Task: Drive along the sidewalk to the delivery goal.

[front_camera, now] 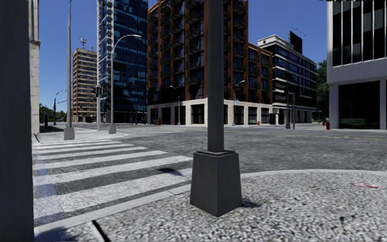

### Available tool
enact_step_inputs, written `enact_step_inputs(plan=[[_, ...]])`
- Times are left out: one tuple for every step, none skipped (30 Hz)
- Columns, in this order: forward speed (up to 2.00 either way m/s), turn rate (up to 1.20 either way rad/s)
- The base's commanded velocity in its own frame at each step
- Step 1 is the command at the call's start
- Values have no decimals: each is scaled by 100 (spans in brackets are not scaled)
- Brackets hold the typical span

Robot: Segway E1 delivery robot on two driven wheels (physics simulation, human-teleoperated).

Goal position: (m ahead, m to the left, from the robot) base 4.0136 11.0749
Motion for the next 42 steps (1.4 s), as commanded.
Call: enact_step_inputs(plan=[[131, 0], [131, 0], [131, 0], [131, 0], [131, 0], [131, 0], [131, 0], [131, 0], [131, 0], [131, 0], [131, 0], [131, 0], [131, 0], [131, 0], [131, 0], [131, 82], [131, 120], [131, 120], [131, 120], [131, 120], [132, 120], [135, 120], [137, 120], [137, 120], [137, 120], [137, 120], [138, 120], [140, 120], [144, 120], [144, 120], [148, 120], [148, 120], [148, 120], [149, 120], [150, 120], [150, 120], [150, 120], [150, 120], [150, 120], [150, 120], [150, 66], [150, 0]])
